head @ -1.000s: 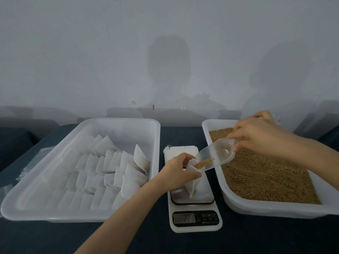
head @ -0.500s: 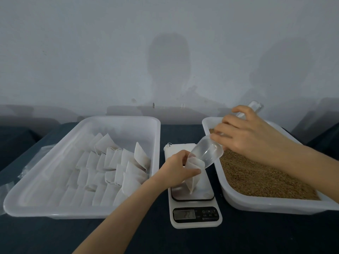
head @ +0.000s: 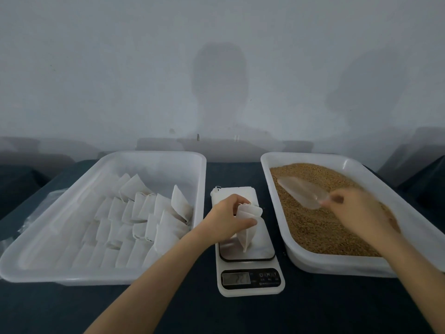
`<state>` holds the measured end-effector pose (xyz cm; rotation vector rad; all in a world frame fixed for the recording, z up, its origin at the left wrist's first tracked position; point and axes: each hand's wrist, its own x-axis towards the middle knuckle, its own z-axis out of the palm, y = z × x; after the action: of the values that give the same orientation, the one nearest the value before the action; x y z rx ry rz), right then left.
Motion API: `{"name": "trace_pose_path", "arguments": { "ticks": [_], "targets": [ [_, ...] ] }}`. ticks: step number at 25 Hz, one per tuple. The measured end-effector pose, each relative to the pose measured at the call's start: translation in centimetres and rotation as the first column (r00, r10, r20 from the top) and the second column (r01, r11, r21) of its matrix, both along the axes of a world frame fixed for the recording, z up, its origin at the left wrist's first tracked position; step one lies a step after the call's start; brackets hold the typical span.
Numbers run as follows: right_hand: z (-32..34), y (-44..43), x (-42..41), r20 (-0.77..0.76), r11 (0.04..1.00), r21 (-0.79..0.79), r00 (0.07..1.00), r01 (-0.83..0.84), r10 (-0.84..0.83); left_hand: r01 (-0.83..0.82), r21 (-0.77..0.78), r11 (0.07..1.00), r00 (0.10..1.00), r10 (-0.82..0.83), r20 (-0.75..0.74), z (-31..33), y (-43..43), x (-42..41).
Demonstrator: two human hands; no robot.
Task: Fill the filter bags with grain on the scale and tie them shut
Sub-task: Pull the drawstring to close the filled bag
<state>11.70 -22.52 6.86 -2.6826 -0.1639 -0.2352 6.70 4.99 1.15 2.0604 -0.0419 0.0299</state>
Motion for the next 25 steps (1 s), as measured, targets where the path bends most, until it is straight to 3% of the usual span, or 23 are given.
{"name": "trace_pose_path", "arguments": {
  "ticks": [3,11,14,15,17,19,22,25],
  "targets": [
    [-3.2,-0.4,0.6,-0.145,0.998,-0.014,0.988,0.056,-0.058,0.003,0.003,1.000,1.000,-0.003,0.005,0.1,0.0,-0.1],
    [-5.1,-0.3,1.7,-0.231,0.991,-0.081,0.965,0.107,-0.123,0.015,0.027,1.000,1.000,-0.015,-0.017,0.0,0.0,0.1],
    [-4.3,-0.2,1.0,-0.154,0.948,-0.296,0.974,0.116,-0.167,0.015,0.021,1.000,1.000,-0.014,-0.013,0.0,0.0,0.1],
    [-3.9,0.3,0.6,-0.091,0.953,-0.280,0.985,0.115,-0.145,0.014,0.021,1.000,1.000,-0.014,-0.012,0.1,0.0,0.1],
    [-2.9,2.2,-0.7,0.045,1.000,-0.024,0.999,-0.005,0.006,0.014,0.023,1.000,1.000,-0.014,-0.015,0.1,-0.1,0.2],
    [-1.9,5.2,-2.6,0.137,0.942,0.184,0.957,-0.279,0.257,0.014,0.026,1.000,1.000,-0.014,-0.021,0.2,-0.1,0.1],
    [-1.6,8.7,-4.5,0.137,0.809,0.202,0.834,-0.552,0.535,0.019,0.025,1.000,1.000,-0.019,0.005,0.3,-0.1,0.0],
    [-2.7,9.9,-4.3,0.091,0.821,0.078,0.824,-0.566,0.560,0.035,0.051,0.998,0.999,-0.036,0.018,0.3,-0.1,0.0]
  ]
}}
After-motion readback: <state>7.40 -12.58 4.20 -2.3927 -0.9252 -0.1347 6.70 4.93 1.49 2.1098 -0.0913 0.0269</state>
